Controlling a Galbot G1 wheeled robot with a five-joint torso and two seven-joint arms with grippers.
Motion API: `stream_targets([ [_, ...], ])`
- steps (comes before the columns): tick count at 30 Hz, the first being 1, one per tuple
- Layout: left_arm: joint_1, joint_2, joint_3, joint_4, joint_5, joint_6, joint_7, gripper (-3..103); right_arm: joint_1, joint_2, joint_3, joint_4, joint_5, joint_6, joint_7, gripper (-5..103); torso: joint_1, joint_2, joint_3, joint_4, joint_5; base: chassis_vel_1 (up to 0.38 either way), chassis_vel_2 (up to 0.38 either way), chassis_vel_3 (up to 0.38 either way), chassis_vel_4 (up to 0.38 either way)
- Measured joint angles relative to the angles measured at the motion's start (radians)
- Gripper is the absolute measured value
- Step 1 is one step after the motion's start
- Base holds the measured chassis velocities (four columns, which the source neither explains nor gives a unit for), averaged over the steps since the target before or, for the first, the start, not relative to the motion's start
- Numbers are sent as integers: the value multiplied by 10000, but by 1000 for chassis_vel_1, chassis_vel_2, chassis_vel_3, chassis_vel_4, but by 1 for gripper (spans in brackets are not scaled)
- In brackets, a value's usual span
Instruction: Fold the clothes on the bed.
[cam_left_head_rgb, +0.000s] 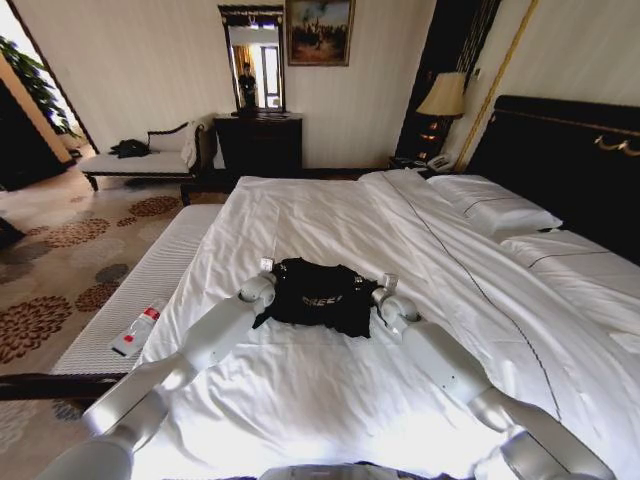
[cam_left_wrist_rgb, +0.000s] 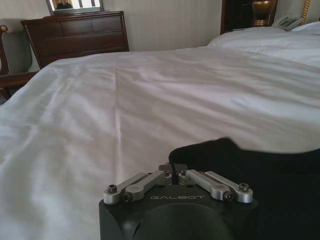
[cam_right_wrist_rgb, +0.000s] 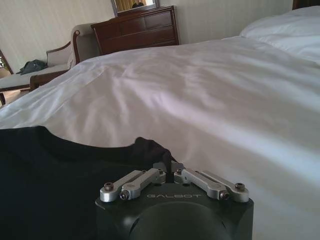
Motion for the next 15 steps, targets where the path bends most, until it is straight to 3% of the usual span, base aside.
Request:
stream_targets([
  [3, -6, -314, -14, 271, 83, -58, 15, 1, 0, 142, -22, -179, -123, 67, -50, -1, -1, 0, -1, -1, 1, 0, 0, 0, 0],
  [7, -9, -585, 184, 448, 180, 3, -124, -2, -108, 191, -67, -302, -523, 158, -122, 19, -2, 2, -1, -3, 1, 0, 0, 0, 0],
  [8, -9, -585, 184, 448, 180, 3, -124, -2, -108, 191, -67, -302, -523, 158, -122, 19, -2, 2, -1, -3, 1, 0, 0, 0, 0],
  [9, -8, -576, 219, 434, 180, 51, -171, 3, -123, 167, -67, -296, -549, 162, -123, 19, -1, 1, -2, -3, 1, 0, 0, 0, 0],
  [11, -4, -509, 295, 330, 91, 227, -301, 14, -148, 57, -59, -255, -576, 168, -123, 30, -2, 2, -2, -3, 0, 0, 0, 0, 0],
  [13, -4, -420, 305, 274, -5, 361, -405, 19, -145, -45, -34, -221, -575, 169, -120, 41, -3, 2, -2, -2, 0, 0, 0, 0, 0],
  [15, -5, -374, 305, 258, -32, 394, -439, 24, -140, -100, -27, -195, -570, 169, -116, 41, -3, 2, -2, -1, 0, 0, 0, 0, 0],
])
